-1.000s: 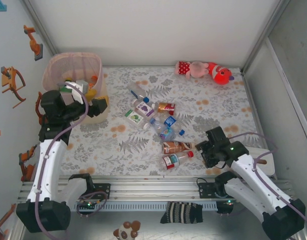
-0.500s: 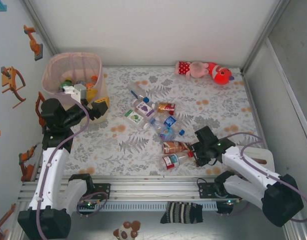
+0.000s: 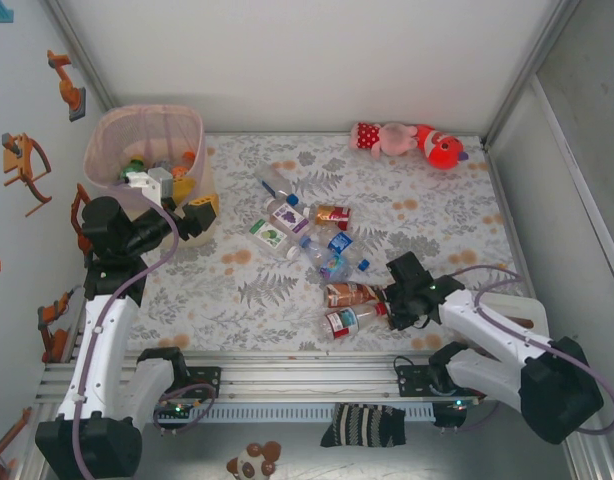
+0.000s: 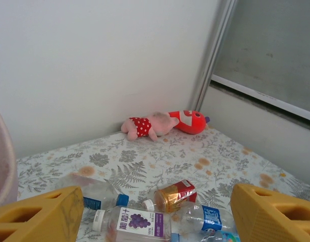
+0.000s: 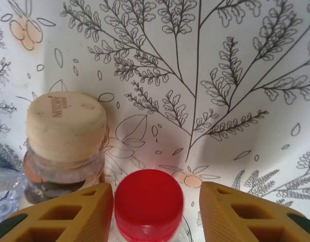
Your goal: Put the plastic bottles in the bin
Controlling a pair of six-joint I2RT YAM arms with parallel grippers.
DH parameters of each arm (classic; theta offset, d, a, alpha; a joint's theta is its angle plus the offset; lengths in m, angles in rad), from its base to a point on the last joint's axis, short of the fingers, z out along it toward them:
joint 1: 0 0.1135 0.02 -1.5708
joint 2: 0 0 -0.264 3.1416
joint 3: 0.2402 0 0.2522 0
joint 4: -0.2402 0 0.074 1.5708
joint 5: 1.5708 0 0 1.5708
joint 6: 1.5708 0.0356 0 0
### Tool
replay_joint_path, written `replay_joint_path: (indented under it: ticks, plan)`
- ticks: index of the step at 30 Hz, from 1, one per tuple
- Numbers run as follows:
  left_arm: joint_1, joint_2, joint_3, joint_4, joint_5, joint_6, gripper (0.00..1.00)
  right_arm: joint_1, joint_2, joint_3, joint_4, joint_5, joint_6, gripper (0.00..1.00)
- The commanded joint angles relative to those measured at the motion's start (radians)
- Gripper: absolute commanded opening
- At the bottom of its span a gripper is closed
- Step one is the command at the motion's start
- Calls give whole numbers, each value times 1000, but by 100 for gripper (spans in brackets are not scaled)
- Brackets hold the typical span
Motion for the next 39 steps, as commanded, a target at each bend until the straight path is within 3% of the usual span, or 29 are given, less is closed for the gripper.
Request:
replay_joint_path:
  ticks: [1, 8, 14, 23, 32, 39]
  plan:
    - [-6, -3, -2, 23, 24, -6, 76, 7, 26, -20, 33, 29, 23, 45]
    - [-8, 0, -2, 17, 22, -1, 76, 6, 54, -42, 87, 35, 23, 43]
    - [-8, 0, -2, 15, 22, 1, 76, 7, 54, -46, 88, 48, 16, 34]
    - [-20, 12, 11, -6, 26, -11, 76, 7, -87, 87, -197, 184, -91, 29]
    - [-87, 105, 107, -134, 22, -40, 75, 7, -171, 363, -328, 382, -543, 8]
    - [-239, 158, 145, -157, 2, -54, 72, 6, -149, 530, -135, 213, -970, 6]
